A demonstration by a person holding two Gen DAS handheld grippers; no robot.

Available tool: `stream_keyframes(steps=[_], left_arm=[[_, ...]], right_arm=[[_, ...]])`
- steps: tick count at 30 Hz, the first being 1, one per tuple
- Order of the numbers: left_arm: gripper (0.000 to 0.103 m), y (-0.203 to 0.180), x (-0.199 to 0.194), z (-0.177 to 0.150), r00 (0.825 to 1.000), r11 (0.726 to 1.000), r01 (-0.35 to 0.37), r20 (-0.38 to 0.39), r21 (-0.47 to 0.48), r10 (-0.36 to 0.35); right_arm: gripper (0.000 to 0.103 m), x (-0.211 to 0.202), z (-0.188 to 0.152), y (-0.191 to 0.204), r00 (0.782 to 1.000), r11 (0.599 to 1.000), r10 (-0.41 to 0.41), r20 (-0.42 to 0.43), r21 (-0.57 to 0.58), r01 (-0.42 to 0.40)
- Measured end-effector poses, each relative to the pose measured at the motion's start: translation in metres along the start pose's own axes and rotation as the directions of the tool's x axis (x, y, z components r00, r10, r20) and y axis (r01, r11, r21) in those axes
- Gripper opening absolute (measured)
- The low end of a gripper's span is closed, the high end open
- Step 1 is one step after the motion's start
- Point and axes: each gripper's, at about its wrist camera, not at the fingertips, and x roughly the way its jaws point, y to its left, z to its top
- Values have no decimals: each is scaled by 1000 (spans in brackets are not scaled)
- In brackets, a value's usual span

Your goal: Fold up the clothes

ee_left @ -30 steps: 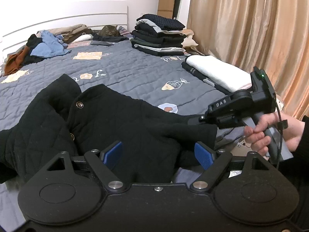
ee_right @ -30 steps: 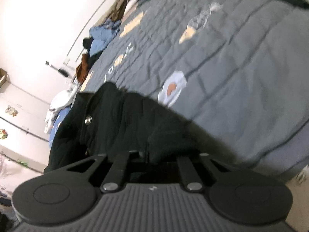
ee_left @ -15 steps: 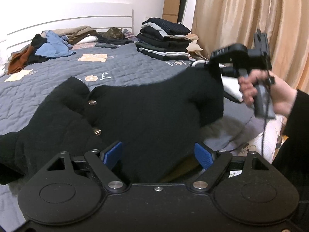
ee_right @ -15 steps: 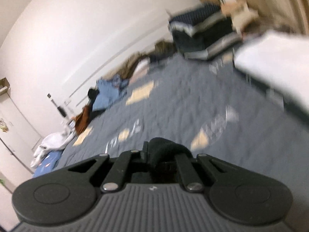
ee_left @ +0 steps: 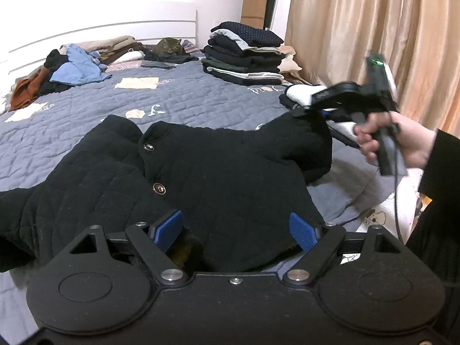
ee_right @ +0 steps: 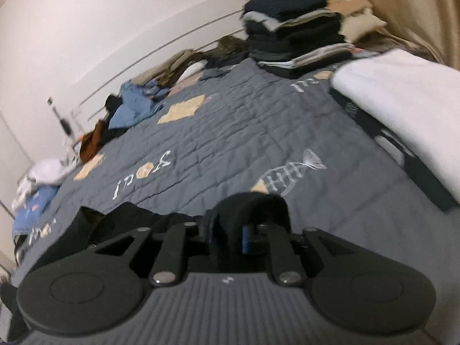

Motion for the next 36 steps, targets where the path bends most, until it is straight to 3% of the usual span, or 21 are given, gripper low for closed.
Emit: stream_keyframes(steps=[7, 13, 20, 26, 36], left_arm=[[81, -2, -3, 2, 1000, 1000, 6, 16, -4, -6], [81, 0, -7, 2, 1000, 1000, 6, 28, -18, -6], [81, 1, -10, 2, 999, 1000, 10, 35, -25, -9], [81, 2, -9, 2, 1000, 1000, 10, 24, -29, -10], [81, -12, 0, -8, 998, 998, 61, -33, 26, -60]], right_arm=[[42, -54, -14, 9, 996, 995, 90, -8, 36, -90], [52, -76, -67, 39, 977, 983, 166, -132, -63, -175], [54, -73, -126, 60, 962, 963, 112, -249, -210, -167], [54, -78, -142, 78, 974, 905, 86, -209, -392, -164], [54, -68, -161, 91, 973, 822, 81, -217, -537, -188]])
